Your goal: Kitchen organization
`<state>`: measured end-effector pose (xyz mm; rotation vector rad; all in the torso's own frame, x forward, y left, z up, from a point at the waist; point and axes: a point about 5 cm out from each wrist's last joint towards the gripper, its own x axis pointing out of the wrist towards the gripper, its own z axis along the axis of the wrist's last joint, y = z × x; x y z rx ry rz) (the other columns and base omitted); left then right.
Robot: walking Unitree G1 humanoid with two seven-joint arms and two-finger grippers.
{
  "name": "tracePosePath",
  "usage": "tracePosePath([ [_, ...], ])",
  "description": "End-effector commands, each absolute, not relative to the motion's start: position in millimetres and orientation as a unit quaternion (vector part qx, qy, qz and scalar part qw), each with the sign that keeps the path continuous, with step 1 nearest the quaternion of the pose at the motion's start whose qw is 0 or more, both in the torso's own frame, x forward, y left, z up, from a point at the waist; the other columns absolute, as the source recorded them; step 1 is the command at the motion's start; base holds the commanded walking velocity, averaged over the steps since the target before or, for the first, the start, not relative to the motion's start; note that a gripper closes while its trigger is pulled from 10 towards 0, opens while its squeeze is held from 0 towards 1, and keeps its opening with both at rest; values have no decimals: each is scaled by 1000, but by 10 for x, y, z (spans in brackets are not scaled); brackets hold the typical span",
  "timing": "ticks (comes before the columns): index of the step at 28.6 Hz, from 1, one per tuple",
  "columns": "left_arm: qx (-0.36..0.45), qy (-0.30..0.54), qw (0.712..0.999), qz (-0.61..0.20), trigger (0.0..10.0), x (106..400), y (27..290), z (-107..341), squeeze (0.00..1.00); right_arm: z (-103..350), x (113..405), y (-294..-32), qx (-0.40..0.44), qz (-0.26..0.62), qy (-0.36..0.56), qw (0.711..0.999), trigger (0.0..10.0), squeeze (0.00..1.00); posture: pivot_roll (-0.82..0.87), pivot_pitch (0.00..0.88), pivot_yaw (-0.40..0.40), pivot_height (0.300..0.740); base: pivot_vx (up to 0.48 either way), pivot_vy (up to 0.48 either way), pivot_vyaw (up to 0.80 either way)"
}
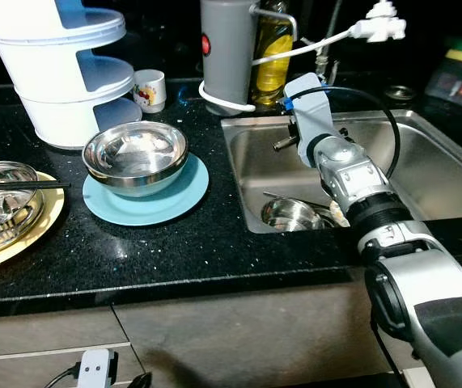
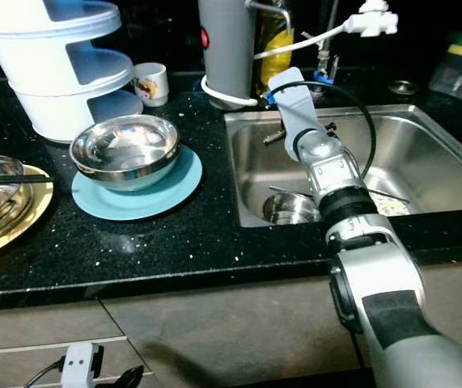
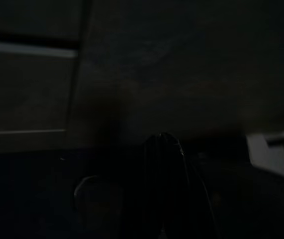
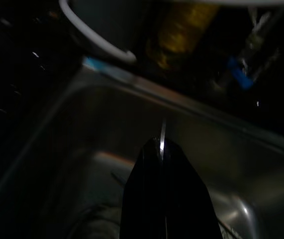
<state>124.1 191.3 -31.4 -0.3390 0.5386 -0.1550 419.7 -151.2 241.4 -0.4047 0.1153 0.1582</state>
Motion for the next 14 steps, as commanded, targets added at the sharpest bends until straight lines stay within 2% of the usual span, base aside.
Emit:
tracePosePath([
  [1,-156,278,945,-69,10000,1197,1952,-396,0,2417,4197,-1480,-203,82,54,974,10000,0,97,0,-54,740,0,0,0],
  [6,-154,282,944,-72,10000,1195,1957,-435,0,2419,4195,-1461,-202,87,49,974,10000,0,97,0,-53,740,0,0,0],
  [10,-152,283,945,-68,10000,1193,1965,-479,0,2427,4191,-1424,-202,94,43,974,10000,0,99,0,-53,740,0,-471,0],
  [12,-155,279,946,-61,10000,1196,1972,-490,0,2429,4191,-1414,-202,95,42,974,10000,0,99,0,-53,740,0,-307,0],
  [14,-159,272,947,-57,10000,1202,1974,-502,0,2432,4191,-1396,-201,98,38,974,10000,0,100,0,-54,740,0,0,0],
])
